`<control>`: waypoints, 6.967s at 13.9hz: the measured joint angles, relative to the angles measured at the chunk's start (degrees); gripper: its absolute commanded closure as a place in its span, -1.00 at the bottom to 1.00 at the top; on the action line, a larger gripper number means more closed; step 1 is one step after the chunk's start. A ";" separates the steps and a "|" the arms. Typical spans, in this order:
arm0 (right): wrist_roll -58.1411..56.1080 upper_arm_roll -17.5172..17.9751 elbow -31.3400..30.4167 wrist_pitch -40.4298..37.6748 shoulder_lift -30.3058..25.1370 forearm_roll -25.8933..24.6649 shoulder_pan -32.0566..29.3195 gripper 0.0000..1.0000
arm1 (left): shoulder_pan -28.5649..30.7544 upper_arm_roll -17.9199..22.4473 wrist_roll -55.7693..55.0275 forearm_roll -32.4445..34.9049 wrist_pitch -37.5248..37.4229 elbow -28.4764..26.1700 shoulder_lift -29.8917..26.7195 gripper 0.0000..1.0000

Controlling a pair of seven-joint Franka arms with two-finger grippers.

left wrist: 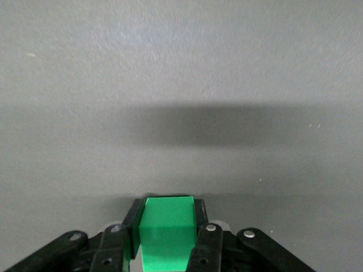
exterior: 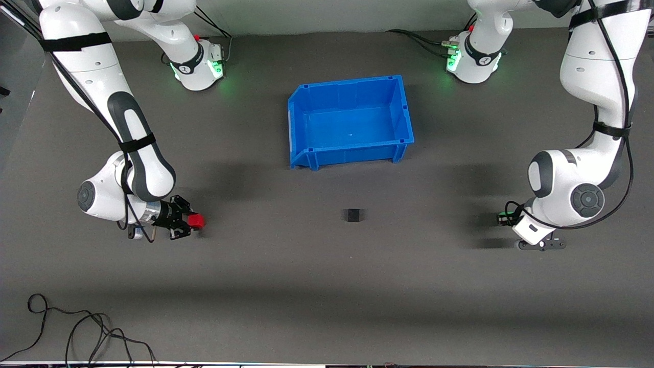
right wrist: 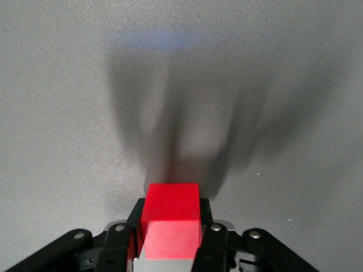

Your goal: Attach green and red cubes to black cube

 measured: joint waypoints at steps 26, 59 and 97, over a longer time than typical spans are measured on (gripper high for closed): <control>49.03 0.70 30.06 -3.46 11.93 0.01 28.12 0.74 | -29.41 -1.40 -114.58 -8.11 3.11 7.60 2.50 1.00; 54.72 0.73 36.93 5.68 23.06 0.01 35.94 -1.00 | -32.71 -4.61 -120.48 -7.90 6.42 13.14 9.55 -1.00; -45.11 4.54 27.57 -48.27 -28.73 -32.77 -6.22 -1.00 | -1.81 -3.45 0.91 4.56 -49.64 24.28 -26.85 -1.00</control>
